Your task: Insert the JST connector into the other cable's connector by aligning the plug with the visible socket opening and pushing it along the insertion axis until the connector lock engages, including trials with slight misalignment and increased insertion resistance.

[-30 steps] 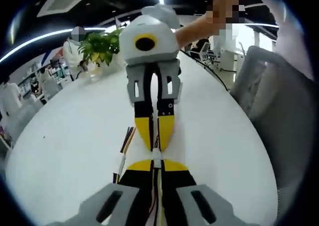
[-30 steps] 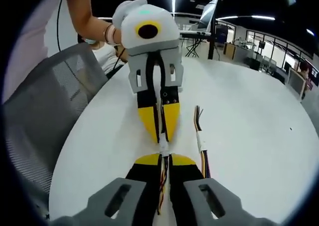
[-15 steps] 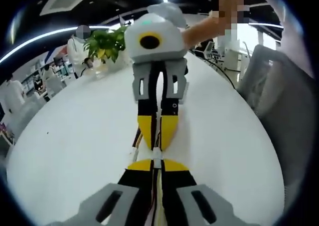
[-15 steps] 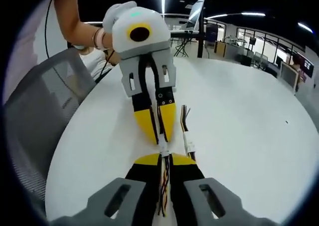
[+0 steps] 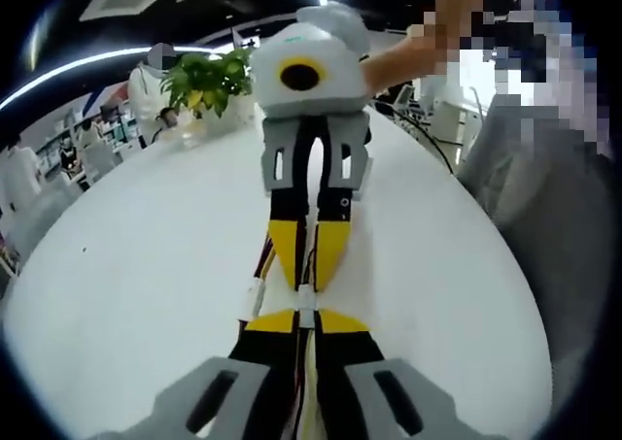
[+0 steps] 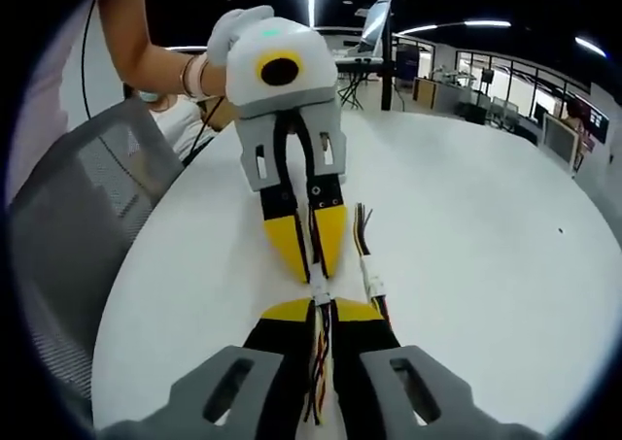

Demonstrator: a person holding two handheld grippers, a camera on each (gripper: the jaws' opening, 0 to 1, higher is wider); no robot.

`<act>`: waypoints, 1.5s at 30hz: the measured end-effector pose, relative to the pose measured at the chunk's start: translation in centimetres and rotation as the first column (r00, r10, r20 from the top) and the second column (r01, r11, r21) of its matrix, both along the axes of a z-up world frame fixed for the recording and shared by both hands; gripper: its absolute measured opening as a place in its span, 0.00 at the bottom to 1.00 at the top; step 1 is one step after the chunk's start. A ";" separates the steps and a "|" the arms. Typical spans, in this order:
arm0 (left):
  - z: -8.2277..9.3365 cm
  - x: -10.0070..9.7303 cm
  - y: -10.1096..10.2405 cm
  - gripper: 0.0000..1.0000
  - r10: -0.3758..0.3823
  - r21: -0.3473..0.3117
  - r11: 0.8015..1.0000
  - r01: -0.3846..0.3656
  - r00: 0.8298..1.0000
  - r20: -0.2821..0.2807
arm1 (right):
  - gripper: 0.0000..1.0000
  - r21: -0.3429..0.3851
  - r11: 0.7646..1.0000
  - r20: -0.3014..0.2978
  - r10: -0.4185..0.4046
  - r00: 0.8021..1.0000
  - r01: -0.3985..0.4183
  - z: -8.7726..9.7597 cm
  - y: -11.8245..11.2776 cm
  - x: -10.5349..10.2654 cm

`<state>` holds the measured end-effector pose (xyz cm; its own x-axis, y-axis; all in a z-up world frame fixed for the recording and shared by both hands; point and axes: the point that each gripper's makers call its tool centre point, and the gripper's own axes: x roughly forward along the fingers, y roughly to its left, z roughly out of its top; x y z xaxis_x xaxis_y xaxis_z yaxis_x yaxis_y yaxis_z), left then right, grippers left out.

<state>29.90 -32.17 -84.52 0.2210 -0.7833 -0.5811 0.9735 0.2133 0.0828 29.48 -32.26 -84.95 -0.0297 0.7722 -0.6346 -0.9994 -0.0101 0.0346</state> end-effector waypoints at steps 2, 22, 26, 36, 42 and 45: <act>-0.1 0.0 0.0 0.00 0.010 -0.007 1.000 -0.010 1.000 -0.020 | 0.04 0.007 1.000 0.011 -0.002 1.000 0.002 -0.1 0.0 0.0; 2.0 -1.1 0.3 0.24 0.124 -0.040 0.991 -0.126 0.991 -0.056 | 0.25 -0.034 0.993 0.061 -0.108 0.992 0.111 1.4 -2.4 -1.0; 3.0 -1.2 0.7 0.32 0.177 -0.071 0.981 -0.183 0.981 -0.079 | 0.31 -0.013 0.983 0.062 -0.181 0.982 0.182 2.5 -2.8 -0.8; 6.0 -1.6 2.3 0.45 0.334 -0.147 0.925 -0.351 0.934 -0.127 | 0.38 0.036 0.942 0.047 -0.335 0.941 0.334 5.0 -3.7 -1.5; 7.4 -2.6 3.3 0.56 0.368 -0.138 0.913 -0.383 0.921 -0.126 | 0.41 0.030 0.894 -0.012 -0.448 0.894 0.448 6.3 -4.9 -2.2; 8.2 -3.5 3.5 0.58 0.349 -0.128 0.923 -0.362 0.930 -0.114 | 0.48 0.010 0.860 -0.054 -0.508 0.859 0.510 6.4 -6.0 -2.7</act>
<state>26.37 -28.63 -76.35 0.4541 -0.7393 -0.4972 0.8333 0.5499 -0.0566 26.74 -38.24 -78.59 0.3417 0.7027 -0.6240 -0.8625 0.4982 0.0888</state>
